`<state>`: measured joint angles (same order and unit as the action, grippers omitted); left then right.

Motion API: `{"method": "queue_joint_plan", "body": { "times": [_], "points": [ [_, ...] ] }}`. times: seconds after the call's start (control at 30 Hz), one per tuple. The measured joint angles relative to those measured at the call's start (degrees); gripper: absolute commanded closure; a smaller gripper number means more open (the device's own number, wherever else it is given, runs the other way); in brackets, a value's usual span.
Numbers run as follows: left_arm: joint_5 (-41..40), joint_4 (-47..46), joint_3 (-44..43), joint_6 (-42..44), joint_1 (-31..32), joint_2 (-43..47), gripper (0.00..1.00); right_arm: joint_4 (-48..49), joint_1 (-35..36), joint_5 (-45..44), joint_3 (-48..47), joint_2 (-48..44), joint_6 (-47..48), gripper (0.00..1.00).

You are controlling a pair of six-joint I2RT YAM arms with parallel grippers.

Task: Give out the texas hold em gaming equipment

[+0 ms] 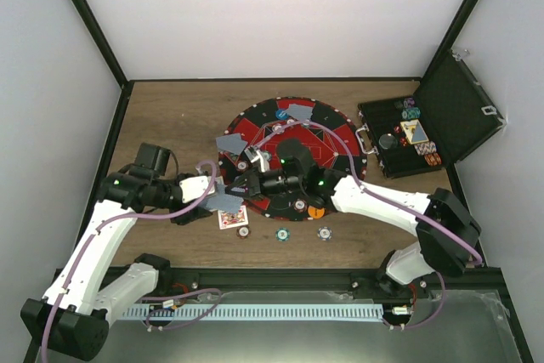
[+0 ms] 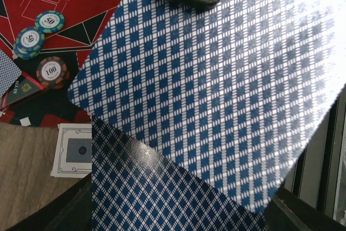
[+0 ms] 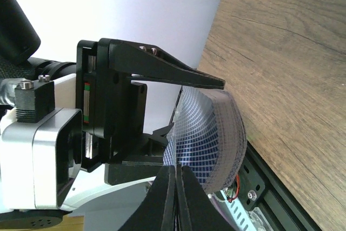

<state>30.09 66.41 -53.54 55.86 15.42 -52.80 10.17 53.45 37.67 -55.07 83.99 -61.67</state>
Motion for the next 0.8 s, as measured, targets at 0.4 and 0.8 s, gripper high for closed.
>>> {"method": "queue_joint_plan", "body": {
  "times": [0.4,0.8],
  "points": [
    [-0.04,-0.31,0.15,0.11,0.0,-0.13,0.96,-2.58,-1.4,-0.17,0.63,-2.01,1.38,0.99],
    [-0.5,-0.31,0.22,0.11,0.0,-0.13,0.96,-12.09,-11.65,-0.57,7.72,-14.27,5.88,0.99]
  ]
}}
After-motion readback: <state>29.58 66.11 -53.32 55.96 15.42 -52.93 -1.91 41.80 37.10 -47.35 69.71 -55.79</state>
